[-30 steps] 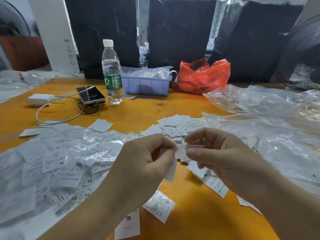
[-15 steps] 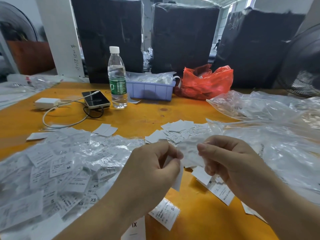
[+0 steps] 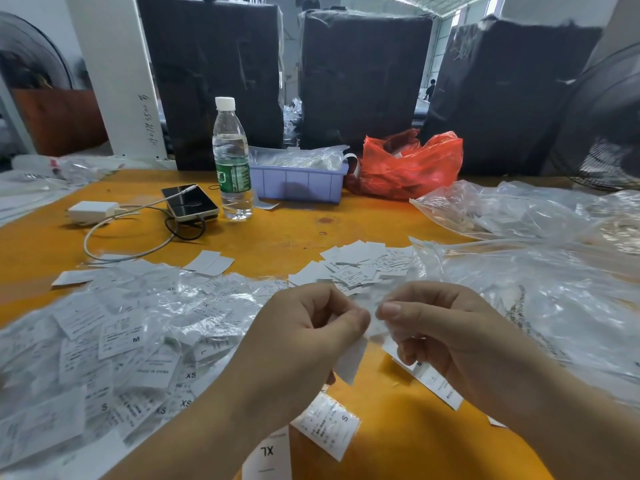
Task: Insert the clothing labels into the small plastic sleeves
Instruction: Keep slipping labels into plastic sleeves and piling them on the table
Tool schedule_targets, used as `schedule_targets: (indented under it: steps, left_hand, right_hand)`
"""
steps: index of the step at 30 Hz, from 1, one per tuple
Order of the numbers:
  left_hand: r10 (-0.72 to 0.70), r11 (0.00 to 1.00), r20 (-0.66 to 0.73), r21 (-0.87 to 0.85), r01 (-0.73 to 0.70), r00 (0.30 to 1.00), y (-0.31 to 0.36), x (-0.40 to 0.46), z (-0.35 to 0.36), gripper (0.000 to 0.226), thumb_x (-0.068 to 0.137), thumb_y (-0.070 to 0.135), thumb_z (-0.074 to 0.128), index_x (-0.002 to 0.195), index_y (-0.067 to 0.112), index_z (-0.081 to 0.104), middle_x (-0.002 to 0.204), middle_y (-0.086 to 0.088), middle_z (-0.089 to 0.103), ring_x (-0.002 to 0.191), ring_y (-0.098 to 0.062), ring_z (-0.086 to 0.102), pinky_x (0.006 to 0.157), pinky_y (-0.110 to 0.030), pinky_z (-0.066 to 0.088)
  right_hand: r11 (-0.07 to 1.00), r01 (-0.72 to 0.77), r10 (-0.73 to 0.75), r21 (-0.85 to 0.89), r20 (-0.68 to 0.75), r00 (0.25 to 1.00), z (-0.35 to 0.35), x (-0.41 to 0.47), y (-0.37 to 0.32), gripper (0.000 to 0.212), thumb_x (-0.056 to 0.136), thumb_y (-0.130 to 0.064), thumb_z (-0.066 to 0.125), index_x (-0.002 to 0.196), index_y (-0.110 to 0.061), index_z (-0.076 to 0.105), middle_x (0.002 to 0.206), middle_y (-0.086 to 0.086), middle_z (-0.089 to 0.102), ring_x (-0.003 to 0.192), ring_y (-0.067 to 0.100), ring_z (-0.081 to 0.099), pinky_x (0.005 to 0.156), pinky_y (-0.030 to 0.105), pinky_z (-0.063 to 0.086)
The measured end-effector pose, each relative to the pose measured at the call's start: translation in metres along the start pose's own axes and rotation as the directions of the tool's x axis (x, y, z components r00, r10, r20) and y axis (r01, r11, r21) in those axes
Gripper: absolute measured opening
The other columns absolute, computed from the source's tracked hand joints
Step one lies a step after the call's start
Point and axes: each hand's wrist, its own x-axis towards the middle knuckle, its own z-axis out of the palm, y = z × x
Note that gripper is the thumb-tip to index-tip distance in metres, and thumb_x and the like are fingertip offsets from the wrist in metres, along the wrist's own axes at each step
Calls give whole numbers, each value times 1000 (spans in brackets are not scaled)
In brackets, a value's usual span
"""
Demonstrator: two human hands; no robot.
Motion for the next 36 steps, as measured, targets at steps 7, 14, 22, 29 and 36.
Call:
schedule_targets:
  steps: [7,14,22,29,36]
  left_hand:
    - [41,996,-31,79,-39,999,-2,1,0,32,69,51,70,72,20,65,55,5,48,51,-10,43,49,-17,34]
    - [-12,1000,4,5,12,1000,-2,2,-3,20,69,43,72,77,24,69,61,4,63,53,-12,58,51,-23,46]
    - [28,1000,-51,14,-27,998,-3,2,-9,22,85,24,74,92,42,63,78,6,71,64,-8,67,53,-20,51]
    - [41,999,-73,24,-39,996,-3,3,-10,34,83,24,74,104,46,58,82,6,72,73,-11,69,55,-19,53]
    - [34,998,7,50,-34,999,-2,1,-9,45,74,37,74,111,49,52,83,2,74,76,-16,71,72,-40,60]
  right_hand:
    - [1000,14,-14,4,-23,1000,3,-1,-2,20,57,-23,78,71,-10,75,61,9,58,55,16,52,54,26,45]
    - [1000,28,-27,11,-106,994,-2,4,5,13,60,-18,82,63,-12,70,58,7,52,52,16,48,51,25,42]
    - [993,50,-32,106,-165,986,-2,5,6,19,55,-15,86,62,-12,68,57,7,52,50,17,48,48,24,45]
    - [984,55,-26,167,-174,984,0,4,4,26,59,-17,74,77,-1,63,76,20,70,54,18,59,50,27,52]
    - [988,73,-47,137,-184,982,1,3,3,8,56,-14,73,62,-18,69,71,18,69,51,18,57,49,26,51]
